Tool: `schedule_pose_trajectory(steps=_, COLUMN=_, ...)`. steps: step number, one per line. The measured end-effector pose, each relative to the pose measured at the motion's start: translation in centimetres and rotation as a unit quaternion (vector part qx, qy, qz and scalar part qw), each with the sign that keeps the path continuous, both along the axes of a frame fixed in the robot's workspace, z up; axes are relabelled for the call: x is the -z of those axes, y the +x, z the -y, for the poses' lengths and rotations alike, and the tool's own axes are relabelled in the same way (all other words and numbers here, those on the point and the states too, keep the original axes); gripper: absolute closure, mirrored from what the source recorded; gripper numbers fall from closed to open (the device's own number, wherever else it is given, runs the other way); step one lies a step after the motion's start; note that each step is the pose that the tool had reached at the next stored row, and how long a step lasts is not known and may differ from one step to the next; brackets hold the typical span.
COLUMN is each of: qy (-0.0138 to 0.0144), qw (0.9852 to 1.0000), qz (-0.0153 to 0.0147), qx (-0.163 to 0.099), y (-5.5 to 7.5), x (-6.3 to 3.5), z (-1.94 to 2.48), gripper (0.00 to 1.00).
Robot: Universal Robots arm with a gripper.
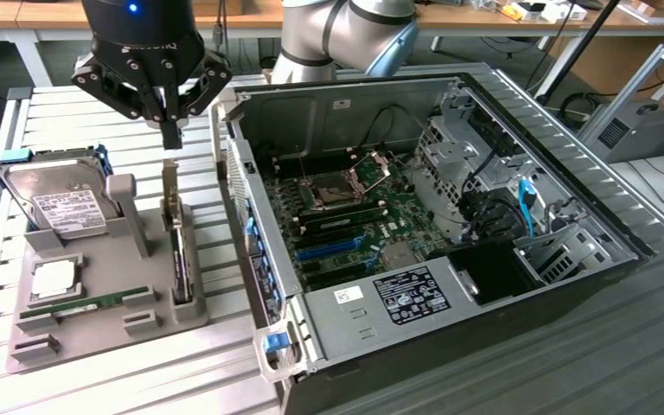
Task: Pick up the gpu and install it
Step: 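Reach for the gpu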
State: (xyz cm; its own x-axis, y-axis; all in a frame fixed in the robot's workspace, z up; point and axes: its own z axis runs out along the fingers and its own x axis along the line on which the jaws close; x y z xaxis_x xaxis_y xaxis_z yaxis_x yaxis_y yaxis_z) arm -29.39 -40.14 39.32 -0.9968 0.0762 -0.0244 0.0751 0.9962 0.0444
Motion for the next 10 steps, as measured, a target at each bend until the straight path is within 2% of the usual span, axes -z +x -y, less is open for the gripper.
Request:
schedule_pose_trajectory(steps=5, qy=0.0001, qw=1.0, qz=0.0, qx=0.0, y=0.0, x=0.0, z=0.49, gripper=0.89)
schedule_pose_trajectory(steps=10, qy=0.0002, qw=1.0, qz=0.0, qx=0.0, y=0.0, x=0.0, z=0.54, gripper=0.89)
